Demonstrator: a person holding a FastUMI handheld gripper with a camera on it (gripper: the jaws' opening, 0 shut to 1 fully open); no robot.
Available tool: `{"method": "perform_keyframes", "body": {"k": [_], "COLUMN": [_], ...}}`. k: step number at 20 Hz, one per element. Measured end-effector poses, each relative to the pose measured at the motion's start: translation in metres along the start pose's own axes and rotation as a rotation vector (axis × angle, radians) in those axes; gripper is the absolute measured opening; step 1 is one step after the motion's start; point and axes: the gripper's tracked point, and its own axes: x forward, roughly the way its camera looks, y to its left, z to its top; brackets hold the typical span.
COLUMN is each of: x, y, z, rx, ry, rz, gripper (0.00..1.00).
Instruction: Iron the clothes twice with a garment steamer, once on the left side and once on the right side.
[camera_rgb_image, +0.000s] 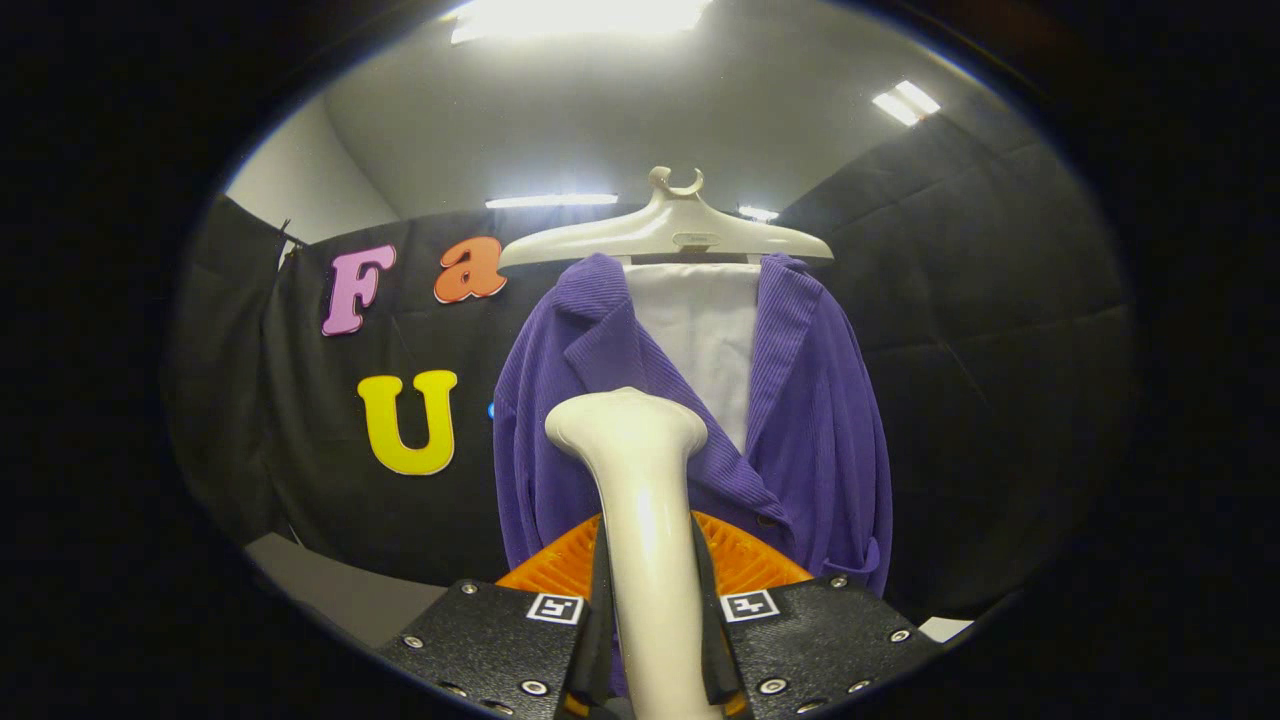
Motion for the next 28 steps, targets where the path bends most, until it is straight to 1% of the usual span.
{"method": "perform_keyframes", "body": {"k": [8,11,16,20,22,28], "x": [-0.006,-0.008,-0.013,-0.023,-0.026,-0.034], "y": [-0.012,-0.015,-0.018,-0.022,-0.023,-0.021], "z": [-0.041,-0.068,-0.104,-0.138,-0.156,-0.192], "rx": [0.02,0.005,0.029,0.053,0.043,0.077], "ry": [0.039,0.09,0.133,0.2,0.232,0.283], "rz": [-0.001,-0.009,-0.004,0.005,-0.002,0.008], "gripper": [0.36,0.36,0.36,0.36,0.36,0.36]}}
